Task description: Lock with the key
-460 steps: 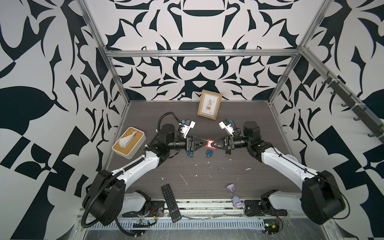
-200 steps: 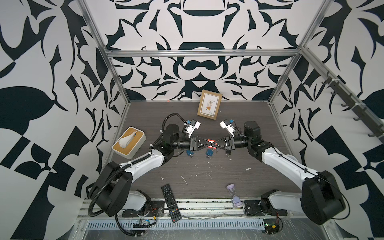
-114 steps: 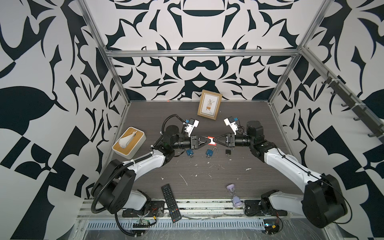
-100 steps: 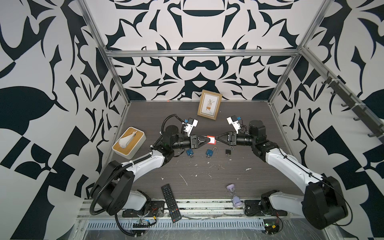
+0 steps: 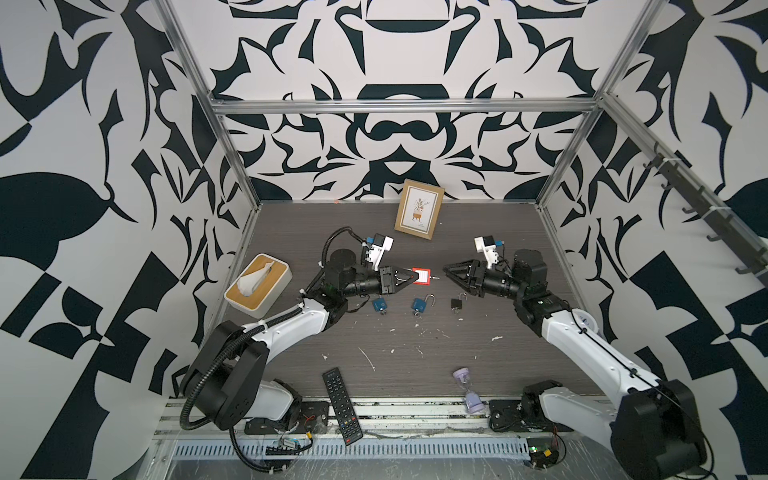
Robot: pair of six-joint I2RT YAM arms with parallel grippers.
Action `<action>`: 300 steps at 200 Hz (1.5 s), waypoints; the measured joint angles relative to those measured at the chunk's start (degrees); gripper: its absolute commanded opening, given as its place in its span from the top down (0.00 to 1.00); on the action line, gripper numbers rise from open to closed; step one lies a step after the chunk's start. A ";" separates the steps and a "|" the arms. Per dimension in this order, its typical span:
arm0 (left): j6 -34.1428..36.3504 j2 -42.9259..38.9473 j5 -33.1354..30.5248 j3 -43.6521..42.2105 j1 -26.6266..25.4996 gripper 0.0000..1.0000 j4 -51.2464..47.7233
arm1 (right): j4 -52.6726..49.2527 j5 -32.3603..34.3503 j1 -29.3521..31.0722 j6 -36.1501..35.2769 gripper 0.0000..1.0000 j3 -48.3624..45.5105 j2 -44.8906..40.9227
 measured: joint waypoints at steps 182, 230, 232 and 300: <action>-0.96 4.72 1.55 1.68 0.04 1.00 1.42 | 34.29 -2.19 0.00 32.92 0.59 -9.22 7.82; -1.14 4.94 1.57 1.95 0.04 1.00 2.32 | 33.68 -2.93 0.02 32.68 0.61 -10.71 7.32; -1.16 4.98 1.55 1.97 0.04 1.00 2.38 | 33.66 -2.93 0.02 32.68 0.61 -10.73 7.32; -1.79 5.64 1.57 2.03 0.04 1.00 3.89 | 33.73 -3.19 1.57 32.46 0.67 -10.73 7.32</action>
